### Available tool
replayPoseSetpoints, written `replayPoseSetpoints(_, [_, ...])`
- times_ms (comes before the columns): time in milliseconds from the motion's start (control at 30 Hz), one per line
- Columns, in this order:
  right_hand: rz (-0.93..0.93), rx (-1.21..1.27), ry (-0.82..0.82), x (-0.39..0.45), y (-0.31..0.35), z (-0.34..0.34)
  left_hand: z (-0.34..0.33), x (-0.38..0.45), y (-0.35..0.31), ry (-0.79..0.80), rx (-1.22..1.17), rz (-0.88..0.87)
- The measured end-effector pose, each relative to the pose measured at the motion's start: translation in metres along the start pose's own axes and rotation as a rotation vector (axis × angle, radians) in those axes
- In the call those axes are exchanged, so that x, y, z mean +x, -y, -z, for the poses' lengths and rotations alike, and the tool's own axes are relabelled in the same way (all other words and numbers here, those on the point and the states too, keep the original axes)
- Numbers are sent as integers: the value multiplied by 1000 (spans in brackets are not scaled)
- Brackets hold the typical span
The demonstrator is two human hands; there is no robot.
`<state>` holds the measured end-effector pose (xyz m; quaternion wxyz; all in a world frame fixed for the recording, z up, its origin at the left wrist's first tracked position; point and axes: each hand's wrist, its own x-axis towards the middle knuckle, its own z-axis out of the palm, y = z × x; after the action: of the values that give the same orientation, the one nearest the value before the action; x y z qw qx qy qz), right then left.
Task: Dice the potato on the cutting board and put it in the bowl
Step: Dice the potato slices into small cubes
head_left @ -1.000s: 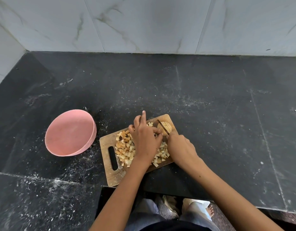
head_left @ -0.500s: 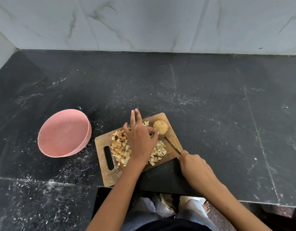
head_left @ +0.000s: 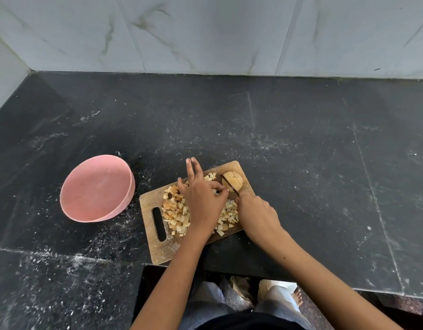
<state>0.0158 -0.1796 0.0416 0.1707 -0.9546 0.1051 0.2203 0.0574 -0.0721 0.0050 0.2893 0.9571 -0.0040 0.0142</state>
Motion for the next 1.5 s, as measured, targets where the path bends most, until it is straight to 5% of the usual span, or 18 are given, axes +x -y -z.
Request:
replayPoseSetpoints(467, [-48,-120,134,-38,-34,-4,2,1,-2,19,63,51])
replayPoseSetpoints(700, [14,148,0,-50,-57,0,14,12,-5,49,158,-141])
replayPoseSetpoints(933, [-16,286,-104,-43,-69,7,25,41,-8,280,185,-425])
replayPoseSetpoints(1167, [-36,346,-88,-41,-70,4,34,69,-7,686,276,-666])
replayPoseSetpoints(1500, [-42,339,-94,-29,-64,3,28,81,-13,671,308,-716])
